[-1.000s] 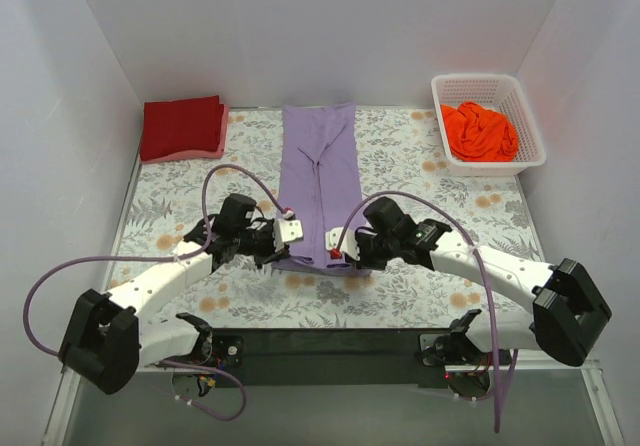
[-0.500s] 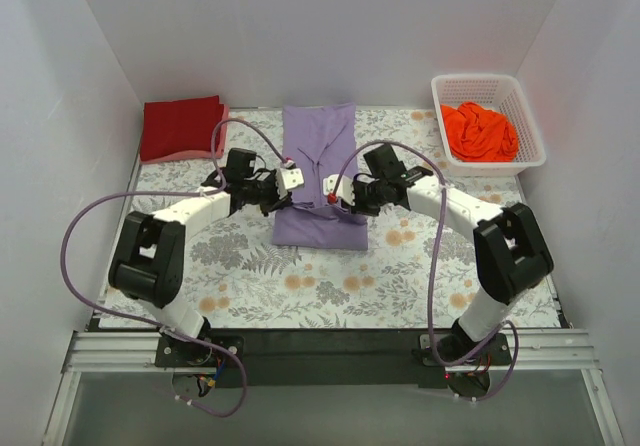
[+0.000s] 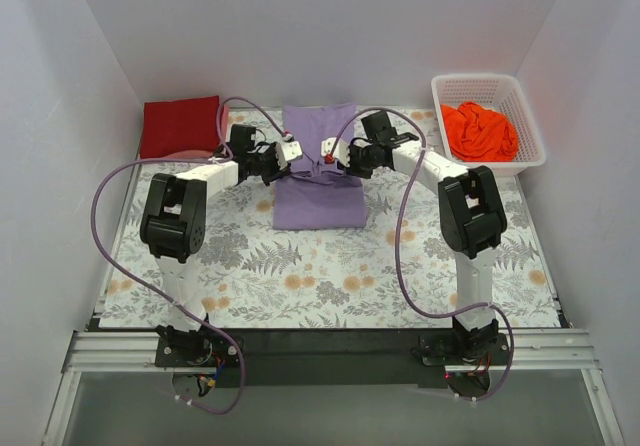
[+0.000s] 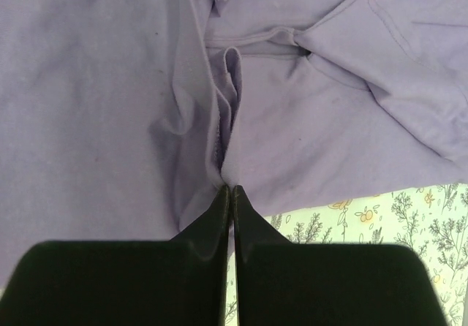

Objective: Fold and stack the t-shirts
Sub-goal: Fold the tshirt

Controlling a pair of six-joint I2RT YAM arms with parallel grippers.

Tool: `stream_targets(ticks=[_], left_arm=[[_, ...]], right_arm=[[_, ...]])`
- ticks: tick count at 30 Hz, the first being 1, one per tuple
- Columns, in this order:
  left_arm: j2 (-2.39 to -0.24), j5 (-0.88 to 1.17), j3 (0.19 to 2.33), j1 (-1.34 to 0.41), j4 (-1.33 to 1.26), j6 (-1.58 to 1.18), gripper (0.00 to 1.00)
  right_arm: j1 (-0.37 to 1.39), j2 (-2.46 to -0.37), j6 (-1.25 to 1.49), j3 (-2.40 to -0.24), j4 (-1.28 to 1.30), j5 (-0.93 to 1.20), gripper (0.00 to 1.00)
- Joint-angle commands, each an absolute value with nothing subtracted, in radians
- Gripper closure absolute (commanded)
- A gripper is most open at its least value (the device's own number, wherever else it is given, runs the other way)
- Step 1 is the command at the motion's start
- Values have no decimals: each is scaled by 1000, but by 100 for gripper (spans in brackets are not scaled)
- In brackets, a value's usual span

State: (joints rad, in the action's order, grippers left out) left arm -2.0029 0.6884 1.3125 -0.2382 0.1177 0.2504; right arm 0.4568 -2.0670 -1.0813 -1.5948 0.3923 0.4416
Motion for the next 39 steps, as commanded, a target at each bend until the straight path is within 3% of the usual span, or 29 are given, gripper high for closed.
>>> stream_targets(ticks=[1,23,25,26,30,37,39], left_arm=[[-2025,693,1376,-227,91,275,100],[-2134,652,1460,-213,43,313,100],[-2140,634,1465,-215,34,305,93],[-2140,629,1463,-215,26,298,78],[-2117,606,1459,-212,-27,253,59],[-2011,569,1476,-176,-58,105,55],[-1967,571,1468,-160,-37,42,55]], right_arm=[[451,-2103,-1120,-1661,390,466,99],[425,-2227,-1137,-1792,385,450,99],[425,-2237,-1129,-1801,380,428,98],[425,-2243,-1123,-1805,377,419,94],[422,-2234,-1094,-1827,354,399,82],[414,-2154,-1029,-1848,347,368,58],[413,-2120,-986,-1841,350,353,55]])
